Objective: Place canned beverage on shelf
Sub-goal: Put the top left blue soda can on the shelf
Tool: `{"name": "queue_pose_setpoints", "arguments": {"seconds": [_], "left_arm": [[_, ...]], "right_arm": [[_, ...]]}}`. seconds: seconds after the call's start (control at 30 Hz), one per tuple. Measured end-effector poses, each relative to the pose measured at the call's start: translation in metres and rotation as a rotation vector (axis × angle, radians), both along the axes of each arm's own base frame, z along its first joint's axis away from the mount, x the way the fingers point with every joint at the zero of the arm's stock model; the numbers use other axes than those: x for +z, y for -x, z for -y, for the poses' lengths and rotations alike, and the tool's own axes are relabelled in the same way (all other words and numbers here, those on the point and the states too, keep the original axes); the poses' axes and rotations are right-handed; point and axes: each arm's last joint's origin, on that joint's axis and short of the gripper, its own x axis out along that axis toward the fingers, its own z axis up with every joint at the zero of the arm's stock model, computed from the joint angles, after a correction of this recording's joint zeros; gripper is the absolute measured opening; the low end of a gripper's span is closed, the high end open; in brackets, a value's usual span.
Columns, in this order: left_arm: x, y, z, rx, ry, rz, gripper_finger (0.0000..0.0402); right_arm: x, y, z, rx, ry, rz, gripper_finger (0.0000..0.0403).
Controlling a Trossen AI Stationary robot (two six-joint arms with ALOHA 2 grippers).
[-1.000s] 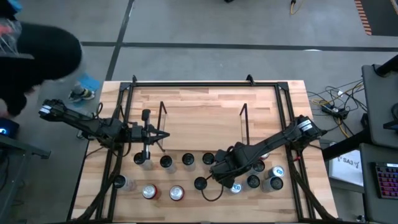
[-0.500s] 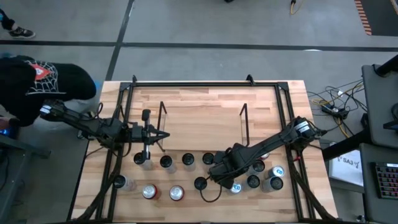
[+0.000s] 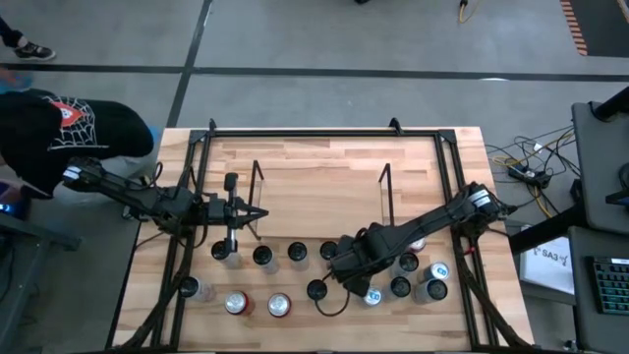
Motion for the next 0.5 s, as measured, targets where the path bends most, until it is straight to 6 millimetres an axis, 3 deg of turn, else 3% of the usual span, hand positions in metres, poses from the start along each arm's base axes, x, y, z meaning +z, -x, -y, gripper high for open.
{"name": "queue_pose_setpoints", "arguments": {"seconds": [0.33,0.5], "left_arm": [[0.0,0.0,0.0,0.0,-0.005,0.003,0.0],[0.0,0.0,0.0,0.0,-0.004,0.005,0.0]], "right_arm": [[0.055,-0.005,0.035,0.02,0.048,0.055,0.0228],[0.07,-0.011,0.062,0.053,0.084,0.093,0.0228]]}}
